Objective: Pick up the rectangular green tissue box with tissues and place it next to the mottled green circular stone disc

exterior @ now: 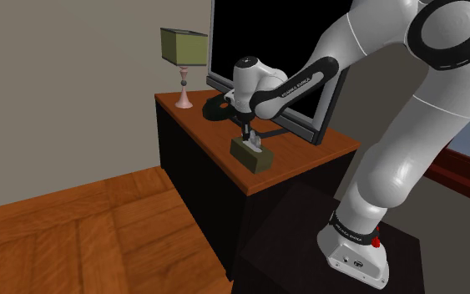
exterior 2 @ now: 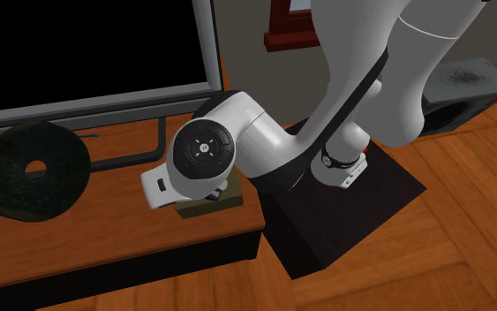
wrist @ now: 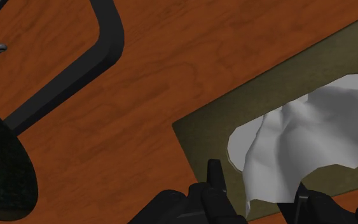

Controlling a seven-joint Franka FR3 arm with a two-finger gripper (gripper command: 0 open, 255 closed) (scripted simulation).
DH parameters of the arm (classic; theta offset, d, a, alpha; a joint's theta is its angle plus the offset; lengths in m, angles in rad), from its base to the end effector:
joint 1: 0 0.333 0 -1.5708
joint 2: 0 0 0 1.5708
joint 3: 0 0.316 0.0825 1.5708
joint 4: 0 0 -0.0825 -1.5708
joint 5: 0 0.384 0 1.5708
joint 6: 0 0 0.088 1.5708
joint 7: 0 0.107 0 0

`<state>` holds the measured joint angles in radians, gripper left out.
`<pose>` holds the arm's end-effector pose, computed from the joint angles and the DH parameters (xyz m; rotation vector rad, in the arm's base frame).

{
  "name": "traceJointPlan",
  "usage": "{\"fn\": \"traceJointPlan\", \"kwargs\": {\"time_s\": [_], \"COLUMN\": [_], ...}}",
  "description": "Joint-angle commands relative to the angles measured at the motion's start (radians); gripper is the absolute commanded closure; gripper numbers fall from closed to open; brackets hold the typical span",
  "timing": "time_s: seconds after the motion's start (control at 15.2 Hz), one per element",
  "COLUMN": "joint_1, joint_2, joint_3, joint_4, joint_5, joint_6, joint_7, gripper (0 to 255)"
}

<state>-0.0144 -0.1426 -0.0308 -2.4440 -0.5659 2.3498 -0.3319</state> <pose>0.4715 -0.0290 0.3617 2.5777 0.9120 -0.0404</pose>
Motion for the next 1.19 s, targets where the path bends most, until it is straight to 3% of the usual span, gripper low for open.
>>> {"fn": "traceJointPlan", "kwargs": {"time_s": [0.0,1.12], "joint_1": [0.001,0.023], "joint_2": [0.002,-0.115], "joint_3": [0.001,0.006], "joint_4": [-0.003,0.099], "joint_5": [0.001,0.087], "joint_6": [-0.001,-0.202], "joint_7": [-0.001,-0.114], "gripper": [255,255]}}
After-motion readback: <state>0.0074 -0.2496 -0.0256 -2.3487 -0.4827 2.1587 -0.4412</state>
